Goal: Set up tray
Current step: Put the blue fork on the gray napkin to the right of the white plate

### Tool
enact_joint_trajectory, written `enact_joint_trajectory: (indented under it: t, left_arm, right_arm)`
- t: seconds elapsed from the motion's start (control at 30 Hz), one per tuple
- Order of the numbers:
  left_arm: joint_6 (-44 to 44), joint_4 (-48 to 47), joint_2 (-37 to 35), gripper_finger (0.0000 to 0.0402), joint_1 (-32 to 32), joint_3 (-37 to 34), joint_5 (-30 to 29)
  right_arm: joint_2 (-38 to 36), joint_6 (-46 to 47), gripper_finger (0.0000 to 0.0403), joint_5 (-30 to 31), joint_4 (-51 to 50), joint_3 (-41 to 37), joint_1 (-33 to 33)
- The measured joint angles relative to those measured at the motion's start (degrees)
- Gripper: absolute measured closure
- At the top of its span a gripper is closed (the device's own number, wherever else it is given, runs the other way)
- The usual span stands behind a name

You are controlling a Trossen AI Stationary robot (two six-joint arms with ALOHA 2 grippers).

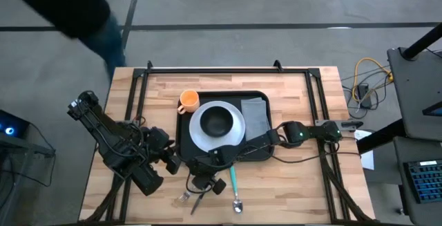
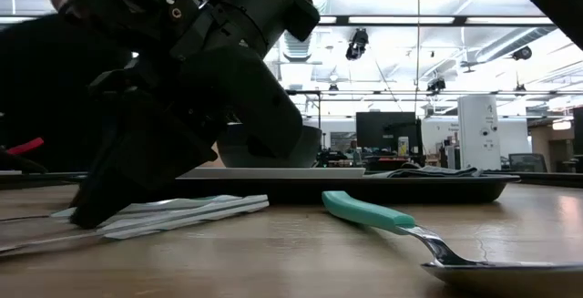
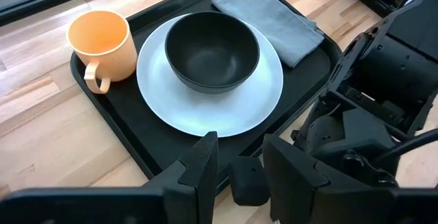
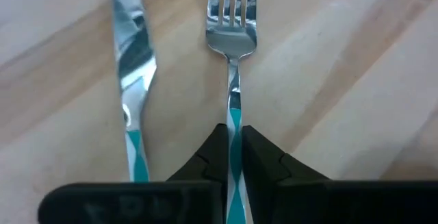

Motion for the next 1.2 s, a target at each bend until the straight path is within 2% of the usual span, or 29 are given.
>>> enact_joint_trajectory:
  t: [0.23, 0.57, 0.73, 0.83, 1.07, 1.2]
  left_arm:
    - [3.3, -0.3, 0.0, 0.0304, 0.0, 0.0, -0.4]
    - [9.5, -0.9, -2.1, 0.0304, 0.1, 0.1, -5.8]
    - [11.1, -3.8, -3.4, 0.0304, 0.0, 0.3, -7.4]
    - [12.1, -4.8, -4.9, 0.0304, 0.0, 0.1, -9.7]
    - [17.1, -4.8, -9.0, 0.0304, 0.0, -0.1, -13.2]
    - [18.0, -4.8, -12.5, 0.0304, 0.0, -1.7, -13.6]
  right_arm:
    - [-3.7, 5.8, 0.039, 6.4, -4.7, -0.1, 1.5]
    - [-8.0, 17.1, 0.0392, 13.4, -13.3, -0.1, 6.4]
    - [-10.1, 23.4, 0.0392, 15.9, -20.7, -0.4, 7.1]
    - [-10.7, 27.1, 0.0392, 19.8, -25.0, -0.5, 7.2]
    - [-11.6, 33.2, 0.0392, 21.9, -27.3, -0.6, 7.6]
    - [-13.0, 37.5, 0.0392, 27.0, -30.0, -1.1, 7.6]
